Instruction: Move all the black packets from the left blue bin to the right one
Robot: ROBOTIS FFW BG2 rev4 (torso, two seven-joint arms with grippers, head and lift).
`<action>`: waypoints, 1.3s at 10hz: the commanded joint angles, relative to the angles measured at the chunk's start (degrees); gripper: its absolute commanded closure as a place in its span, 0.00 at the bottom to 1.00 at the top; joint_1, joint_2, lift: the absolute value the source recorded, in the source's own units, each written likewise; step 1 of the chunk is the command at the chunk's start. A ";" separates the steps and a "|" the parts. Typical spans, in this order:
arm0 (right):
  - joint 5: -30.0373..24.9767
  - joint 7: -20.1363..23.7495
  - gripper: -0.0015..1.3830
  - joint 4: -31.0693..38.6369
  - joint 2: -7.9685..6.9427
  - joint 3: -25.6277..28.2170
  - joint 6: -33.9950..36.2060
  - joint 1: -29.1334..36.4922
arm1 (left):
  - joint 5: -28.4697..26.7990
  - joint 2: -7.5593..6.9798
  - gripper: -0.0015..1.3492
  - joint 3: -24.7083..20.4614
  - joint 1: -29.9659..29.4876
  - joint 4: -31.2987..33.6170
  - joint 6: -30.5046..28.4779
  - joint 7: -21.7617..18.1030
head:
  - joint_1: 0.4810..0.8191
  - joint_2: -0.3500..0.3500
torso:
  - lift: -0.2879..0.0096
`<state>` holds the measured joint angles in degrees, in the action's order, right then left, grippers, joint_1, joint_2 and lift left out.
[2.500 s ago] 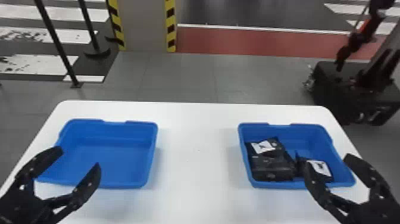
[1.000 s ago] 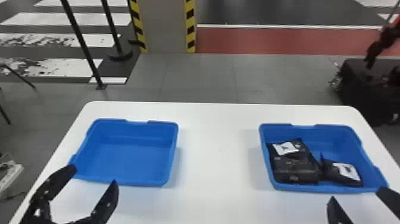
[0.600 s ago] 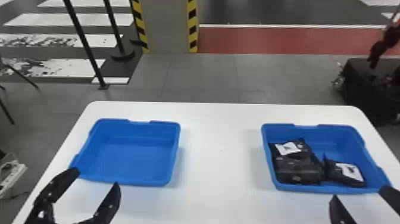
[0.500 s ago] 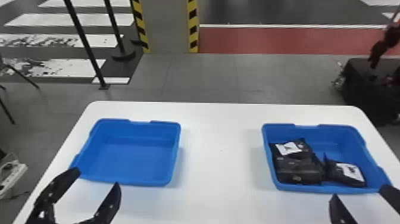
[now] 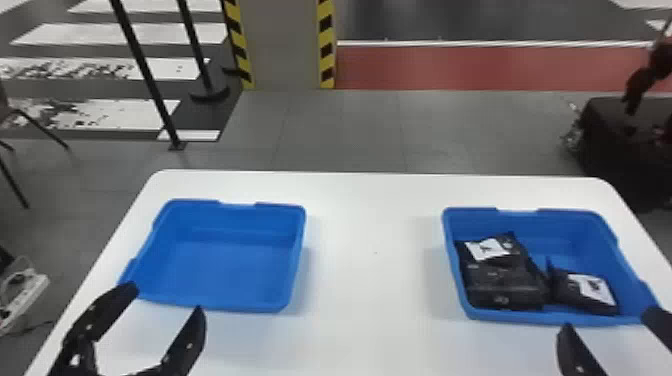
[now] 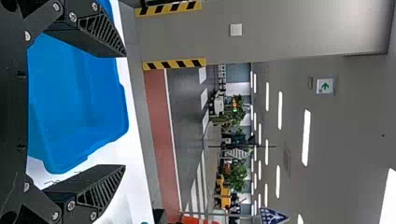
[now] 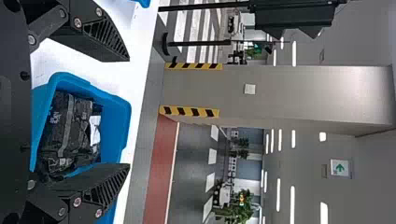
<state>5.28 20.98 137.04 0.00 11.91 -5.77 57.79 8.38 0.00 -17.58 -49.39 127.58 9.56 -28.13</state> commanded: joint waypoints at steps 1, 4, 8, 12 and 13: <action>0.25 0.02 0.17 -0.15 -0.05 -0.05 0.00 0.00 | 0.06 0.15 0.15 0.00 -0.11 -0.24 0.14 0.01 | 0.63 0.59 | 0.60; 0.34 -0.07 0.17 -0.15 -0.05 -0.13 0.00 -0.14 | 0.32 0.15 0.14 0.00 0.03 -0.39 0.00 0.01 | 0.63 0.59 | 0.60; 0.87 0.02 0.17 -0.99 -0.05 -0.22 0.00 -0.42 | 0.41 0.15 0.14 0.09 0.03 -0.53 -0.14 0.01 | 0.63 0.59 | 0.60; 0.87 0.02 0.17 -1.27 -0.05 -0.31 0.00 -0.56 | 0.85 0.15 0.15 0.18 0.03 -0.53 -0.70 0.01 | 0.63 0.59 | 0.60; 0.87 0.02 0.17 -1.27 -0.05 -0.40 0.00 -0.70 | 0.85 0.15 0.15 0.27 0.03 -0.67 -0.70 0.01 | 0.63 0.59 | 0.60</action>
<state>6.15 21.00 135.77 0.00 11.58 -5.77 57.20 9.23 0.00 -17.34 -49.37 127.00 8.88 -28.13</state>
